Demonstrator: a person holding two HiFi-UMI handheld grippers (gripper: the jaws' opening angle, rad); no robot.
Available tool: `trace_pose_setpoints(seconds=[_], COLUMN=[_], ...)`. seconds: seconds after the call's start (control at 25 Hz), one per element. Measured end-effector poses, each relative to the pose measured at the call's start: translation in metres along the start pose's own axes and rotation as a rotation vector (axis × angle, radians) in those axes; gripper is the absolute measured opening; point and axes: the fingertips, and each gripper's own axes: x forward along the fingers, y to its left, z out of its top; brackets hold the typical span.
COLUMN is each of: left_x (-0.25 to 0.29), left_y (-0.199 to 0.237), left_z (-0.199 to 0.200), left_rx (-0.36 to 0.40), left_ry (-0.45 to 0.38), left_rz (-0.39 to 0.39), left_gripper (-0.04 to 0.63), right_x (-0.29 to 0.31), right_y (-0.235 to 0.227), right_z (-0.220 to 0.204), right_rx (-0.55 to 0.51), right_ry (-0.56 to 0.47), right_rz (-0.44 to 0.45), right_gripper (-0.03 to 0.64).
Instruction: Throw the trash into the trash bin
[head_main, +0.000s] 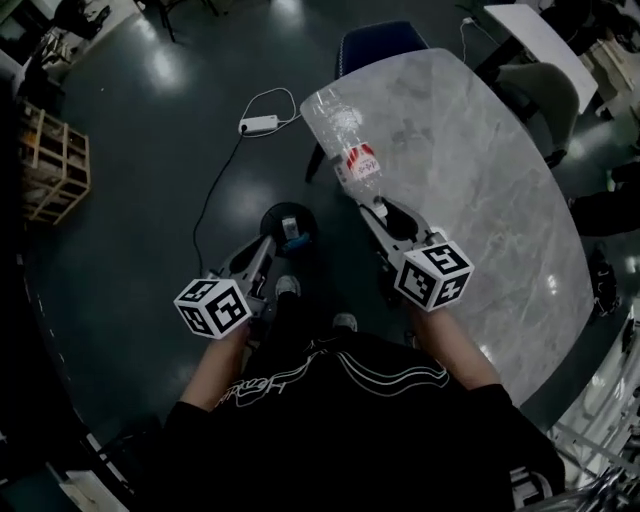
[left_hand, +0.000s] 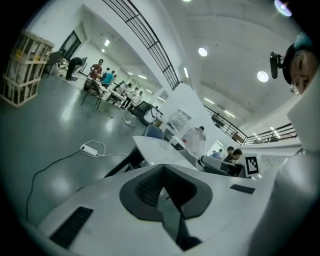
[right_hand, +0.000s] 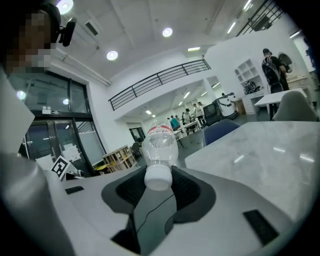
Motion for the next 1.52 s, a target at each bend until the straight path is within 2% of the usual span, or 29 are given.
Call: trace_pose_setpoints(seconds=[0.2, 0.36, 0.56, 0.68, 0.76, 0.88, 1.2, 1.52], left_x=[-0.022, -0.019, -0.019, -0.007, 0.001, 0.015, 0.035, 0.032], left_y=[0.080, 0.126, 0.181, 0.213, 0.233, 0.255, 0.309, 0.341], left_z=[0.018, 0.025, 0.009, -0.006, -0.016, -0.030, -0.071, -0.102], left_rx=[-0.080, -0.113, -0.190, -0.200, -0.195, -0.227, -0.251, -0.316], left_ry=[-0.007, 0.014, 0.094, 0.161, 0.206, 0.257, 0.391, 0.443], left_rz=[0.091, 0.128, 0.165, 0.167, 0.157, 0.148, 0.144, 0.174], left_gripper=[0.006, 0.006, 0.006, 0.006, 0.006, 0.006, 0.006, 0.006], right_x=[0.086, 0.138, 0.188, 0.213, 0.226, 0.235, 0.258, 0.283], right_y=[0.026, 0.025, 0.022, 0.007, -0.006, -0.030, -0.059, -0.067], right_z=[-0.040, -0.080, -0.154, -0.202, -0.239, -0.289, -0.398, -0.458], right_rx=[0.010, 0.045, 0.124, 0.143, 0.127, 0.128, 0.283, 0.409], right_ry=[0.137, 0.244, 0.413, 0.513, 0.598, 0.731, 0.999, 1.153], right_rz=[0.032, 0.038, 0.007, -0.029, -0.056, -0.102, -0.199, -0.227], right_gripper=[0.176, 0.176, 0.176, 0.176, 0.176, 0.176, 0.176, 0.176])
